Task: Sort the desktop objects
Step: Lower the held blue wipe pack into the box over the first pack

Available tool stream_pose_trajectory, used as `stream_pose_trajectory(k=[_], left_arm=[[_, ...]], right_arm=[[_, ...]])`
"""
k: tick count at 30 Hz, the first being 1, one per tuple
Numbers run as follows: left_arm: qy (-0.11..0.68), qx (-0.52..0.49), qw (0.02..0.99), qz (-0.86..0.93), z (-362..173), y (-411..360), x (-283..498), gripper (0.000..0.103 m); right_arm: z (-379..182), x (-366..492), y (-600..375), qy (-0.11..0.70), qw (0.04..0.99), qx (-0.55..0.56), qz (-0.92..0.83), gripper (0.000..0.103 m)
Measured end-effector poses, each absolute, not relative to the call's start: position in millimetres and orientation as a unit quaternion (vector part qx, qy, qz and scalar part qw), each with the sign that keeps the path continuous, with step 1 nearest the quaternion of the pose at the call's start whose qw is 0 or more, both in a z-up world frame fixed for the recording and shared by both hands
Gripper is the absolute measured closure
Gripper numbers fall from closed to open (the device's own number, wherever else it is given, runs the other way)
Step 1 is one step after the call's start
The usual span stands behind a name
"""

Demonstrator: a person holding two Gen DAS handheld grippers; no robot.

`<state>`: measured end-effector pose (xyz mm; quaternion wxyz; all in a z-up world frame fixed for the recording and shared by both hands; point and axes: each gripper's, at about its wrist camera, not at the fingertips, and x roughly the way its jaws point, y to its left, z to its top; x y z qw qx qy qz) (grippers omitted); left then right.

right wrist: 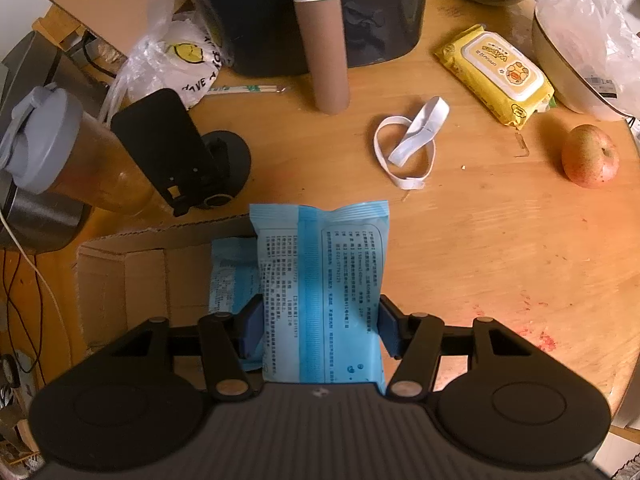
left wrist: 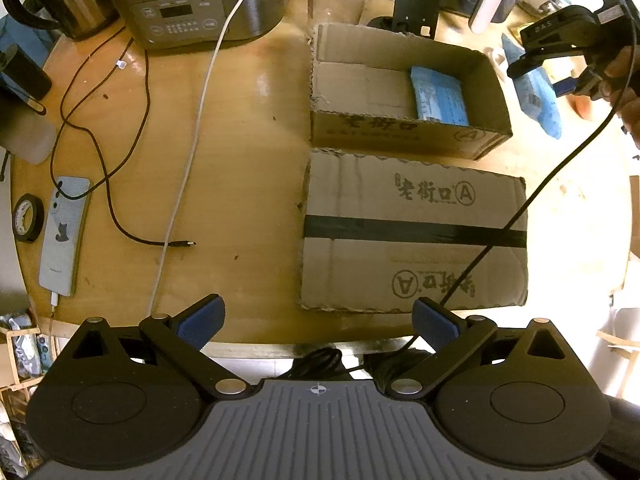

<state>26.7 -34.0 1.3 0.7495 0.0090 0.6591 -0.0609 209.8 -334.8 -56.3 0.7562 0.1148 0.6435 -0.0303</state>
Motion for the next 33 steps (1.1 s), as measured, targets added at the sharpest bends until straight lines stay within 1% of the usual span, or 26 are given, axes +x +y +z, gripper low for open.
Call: stream_pose_trajectory(k=[33], left_arm=[[0.658,0.003,0.751,-0.059,0,-17,31,0.0]], right_arm=[[-55,217,-293,0.645,0.757,0.108,-0.012,0.047]])
